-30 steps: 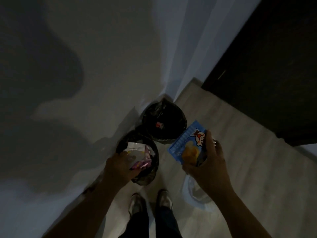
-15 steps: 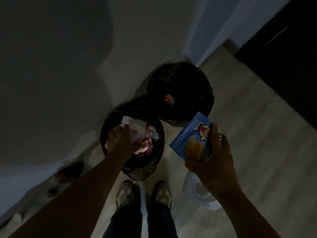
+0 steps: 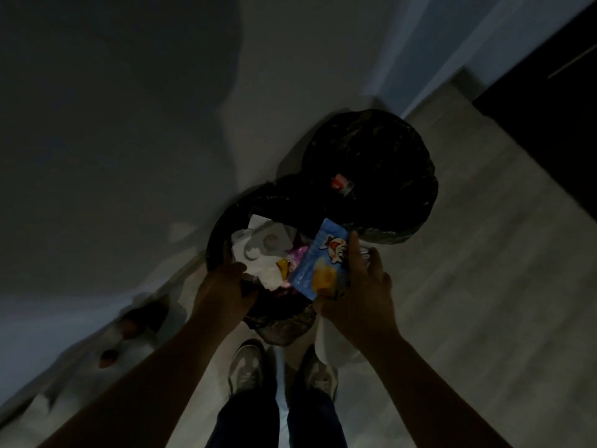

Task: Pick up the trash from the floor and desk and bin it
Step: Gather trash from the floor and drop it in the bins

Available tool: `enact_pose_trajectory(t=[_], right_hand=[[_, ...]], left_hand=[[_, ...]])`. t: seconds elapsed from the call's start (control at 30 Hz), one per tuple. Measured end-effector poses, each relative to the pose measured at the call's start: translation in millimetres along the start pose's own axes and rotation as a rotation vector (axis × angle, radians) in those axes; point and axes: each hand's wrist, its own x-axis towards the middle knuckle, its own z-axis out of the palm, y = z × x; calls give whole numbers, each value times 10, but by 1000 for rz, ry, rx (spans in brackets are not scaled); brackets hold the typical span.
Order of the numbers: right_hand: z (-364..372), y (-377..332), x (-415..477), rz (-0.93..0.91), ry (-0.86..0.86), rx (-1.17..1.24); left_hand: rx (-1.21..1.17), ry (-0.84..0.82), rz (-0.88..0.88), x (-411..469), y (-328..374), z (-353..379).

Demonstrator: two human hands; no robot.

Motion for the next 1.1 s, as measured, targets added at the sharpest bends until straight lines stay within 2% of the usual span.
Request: enact_pose_trajectory(t=[0.1,0.3,0.4,0.53,0.63,0.73,0.9,1.0,1.1], right_hand=[[285,-267,225,25,-76,-31],[708,-648,628,-10,-137,-82],[760,-719,781,-3,-269,-139],[667,-768,734,-103,-290,-140],[480,-797,486,-164,-345,-294],[208,-870,165,-179,-368,-344],[-454,-1174,-585,-367,-333,-422],[-922,-1479,-1055,-439,-342,-380],[-1428,-1777,-1522,-534,-350,-322]], left_hand=[[-4,15,-70,-190,-157,-120],[84,40,-50,-262,-457,-278],[127,16,-49,-273,-557,-350],[147,13,-56,-345,-583,-481],[176,29,-62,-497,-499,-651],[181,58,-19,-731,-341,-882],[145,113,4,-1430,124,-1427],[93,104,-71,-1951,408,-1790],[72,168,-94,-2497,743,-2139]])
